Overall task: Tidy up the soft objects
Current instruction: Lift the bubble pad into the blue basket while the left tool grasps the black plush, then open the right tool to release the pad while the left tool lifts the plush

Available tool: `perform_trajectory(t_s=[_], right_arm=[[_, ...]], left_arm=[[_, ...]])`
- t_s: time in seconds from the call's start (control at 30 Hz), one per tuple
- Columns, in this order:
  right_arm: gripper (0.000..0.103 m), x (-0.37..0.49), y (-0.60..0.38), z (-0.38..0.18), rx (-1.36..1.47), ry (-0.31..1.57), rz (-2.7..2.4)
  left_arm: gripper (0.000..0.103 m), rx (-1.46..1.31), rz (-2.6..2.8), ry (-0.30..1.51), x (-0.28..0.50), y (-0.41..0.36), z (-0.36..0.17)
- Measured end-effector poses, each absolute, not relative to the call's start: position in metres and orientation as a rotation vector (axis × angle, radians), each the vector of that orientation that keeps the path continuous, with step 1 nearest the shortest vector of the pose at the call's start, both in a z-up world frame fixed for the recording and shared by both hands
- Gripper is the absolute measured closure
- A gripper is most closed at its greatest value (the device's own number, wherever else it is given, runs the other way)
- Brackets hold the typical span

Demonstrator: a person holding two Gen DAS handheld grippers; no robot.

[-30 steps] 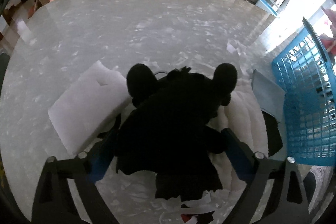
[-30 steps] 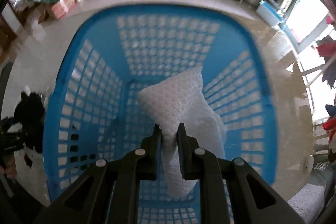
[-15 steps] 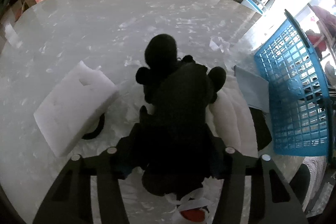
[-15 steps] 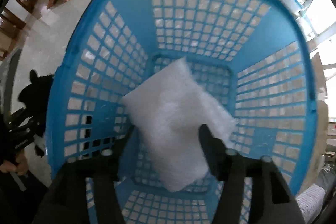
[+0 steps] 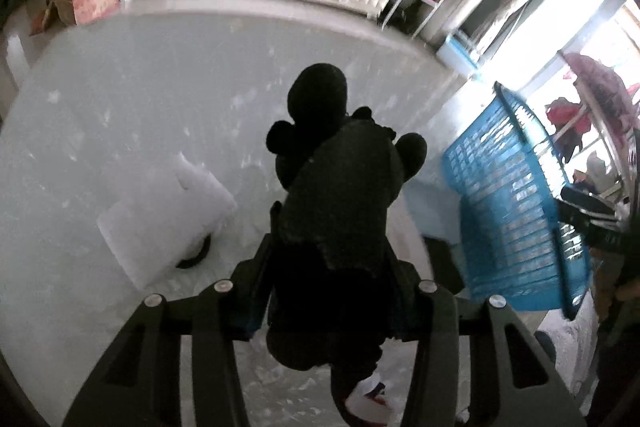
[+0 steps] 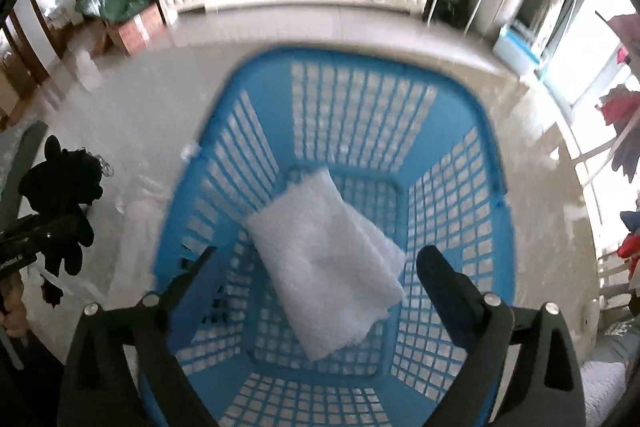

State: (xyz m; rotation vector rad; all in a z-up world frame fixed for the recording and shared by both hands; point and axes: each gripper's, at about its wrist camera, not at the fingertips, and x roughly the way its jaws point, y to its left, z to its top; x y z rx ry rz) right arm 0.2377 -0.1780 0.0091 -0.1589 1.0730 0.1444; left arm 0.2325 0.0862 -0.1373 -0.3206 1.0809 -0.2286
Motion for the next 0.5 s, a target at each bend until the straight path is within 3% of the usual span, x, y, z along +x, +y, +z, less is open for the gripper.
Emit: perform_trajectory(t_s=[0.17,0.5], right_arm=[[0.002,0.224,-0.177,0.036,-0.135,0.978,0.15],[0.0,0.204,-0.177,0.044,-0.027,1.017,0.178]], left_arm=[[0.058,-0.304,-0.207,0.961,0.215,0.089,-0.1],[0.058,-0.255,-0.213,0.815,0.198,0.066,-0.029]])
